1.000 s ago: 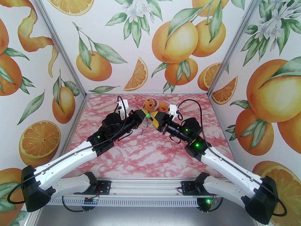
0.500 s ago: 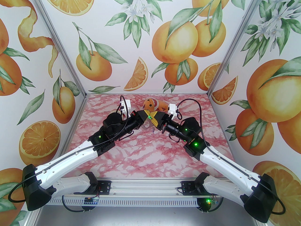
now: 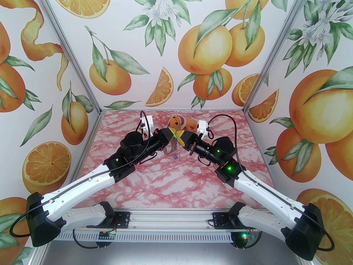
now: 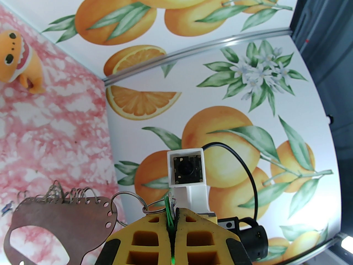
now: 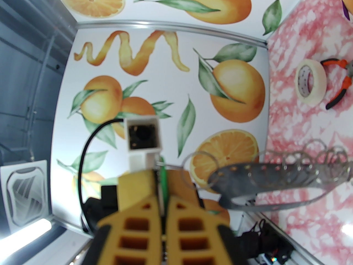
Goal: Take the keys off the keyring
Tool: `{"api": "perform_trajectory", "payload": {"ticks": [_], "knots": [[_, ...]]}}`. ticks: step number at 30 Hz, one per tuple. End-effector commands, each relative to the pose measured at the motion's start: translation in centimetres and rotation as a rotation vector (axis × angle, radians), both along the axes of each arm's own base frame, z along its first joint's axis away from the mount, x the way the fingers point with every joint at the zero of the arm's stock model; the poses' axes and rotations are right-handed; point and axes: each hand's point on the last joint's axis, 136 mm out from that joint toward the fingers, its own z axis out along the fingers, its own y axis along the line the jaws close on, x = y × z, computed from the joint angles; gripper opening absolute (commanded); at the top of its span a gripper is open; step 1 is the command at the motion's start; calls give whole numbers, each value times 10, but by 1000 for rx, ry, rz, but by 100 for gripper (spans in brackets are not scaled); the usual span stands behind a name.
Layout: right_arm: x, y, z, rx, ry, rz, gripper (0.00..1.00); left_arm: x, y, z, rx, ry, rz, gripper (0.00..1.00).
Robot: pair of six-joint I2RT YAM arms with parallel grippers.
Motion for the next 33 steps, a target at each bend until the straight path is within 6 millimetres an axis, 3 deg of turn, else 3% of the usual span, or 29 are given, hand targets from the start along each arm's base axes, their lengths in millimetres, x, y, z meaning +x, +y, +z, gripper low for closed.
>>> {"api": "perform_trajectory", "payload": {"ticks": [1,8,14,23,29,33], "knots": [[4,-15,26,-16,-86,-54,0,-5,6,22,12,-76,7,2],[7,-25,24,-194,-132,-75,0,-8,27,21,80,-131,55,36],[-4,-21,3,-529,-161,38,0,-3,47,12,191,-246,59,49],[-26,-53,-17,-985,-168,171,0,2,76,-13,526,-549,131,51],[-29,-82,-25,-1278,-163,209,0,-19,56,-29,600,-839,1,52],[-33,-89,-32,-1381,-139,260,0,-38,41,-44,575,-1024,-84,53]]}}
